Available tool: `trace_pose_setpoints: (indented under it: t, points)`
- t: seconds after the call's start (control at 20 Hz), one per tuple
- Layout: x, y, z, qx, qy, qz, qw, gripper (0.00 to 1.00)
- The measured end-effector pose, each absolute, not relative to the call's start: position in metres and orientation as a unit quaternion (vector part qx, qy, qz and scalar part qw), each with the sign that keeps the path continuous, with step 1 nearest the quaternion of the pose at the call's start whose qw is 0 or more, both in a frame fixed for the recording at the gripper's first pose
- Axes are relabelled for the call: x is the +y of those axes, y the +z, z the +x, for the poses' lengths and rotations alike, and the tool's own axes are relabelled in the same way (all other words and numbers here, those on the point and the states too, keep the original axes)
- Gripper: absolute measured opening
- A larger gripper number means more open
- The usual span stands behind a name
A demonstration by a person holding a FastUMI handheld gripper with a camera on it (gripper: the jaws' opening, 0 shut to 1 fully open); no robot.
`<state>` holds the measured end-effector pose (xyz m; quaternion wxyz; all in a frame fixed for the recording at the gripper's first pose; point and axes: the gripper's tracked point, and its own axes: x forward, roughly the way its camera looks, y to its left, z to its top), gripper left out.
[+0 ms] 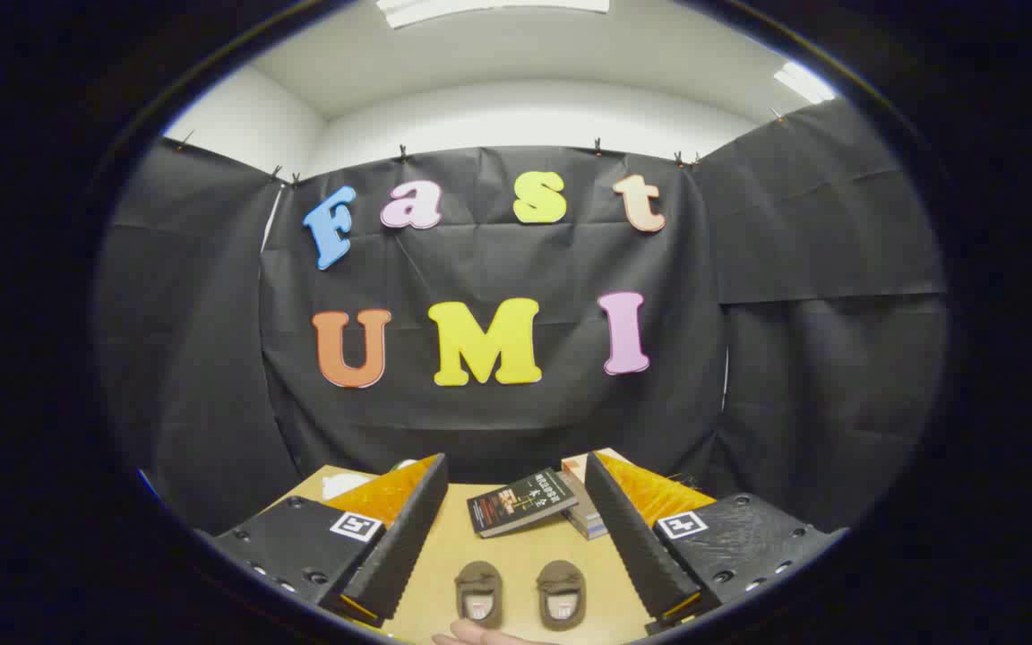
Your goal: Open the storage box then place both shoes into the box .Put the left shoe in first, then the right shoe, with the right side of both shoes facing outward in a uniform manner.
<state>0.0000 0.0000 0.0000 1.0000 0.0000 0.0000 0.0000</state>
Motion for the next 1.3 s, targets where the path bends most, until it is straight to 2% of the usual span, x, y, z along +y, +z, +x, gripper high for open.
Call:
trace_pose_setpoints:
  t: [0.85, 1.05, 1.3]
  points:
    - [0.017, -0.041, 0.059, 0.037, 0.011, -0.01, 0.999, 0.95]
    - [0.04, -0.074, 0.084, 0.067, 0.04, -0.01, 0.997, 0.96]
    - [0.097, -0.141, 0.112, 0.15, 0.103, 0.003, 0.983, 0.95]
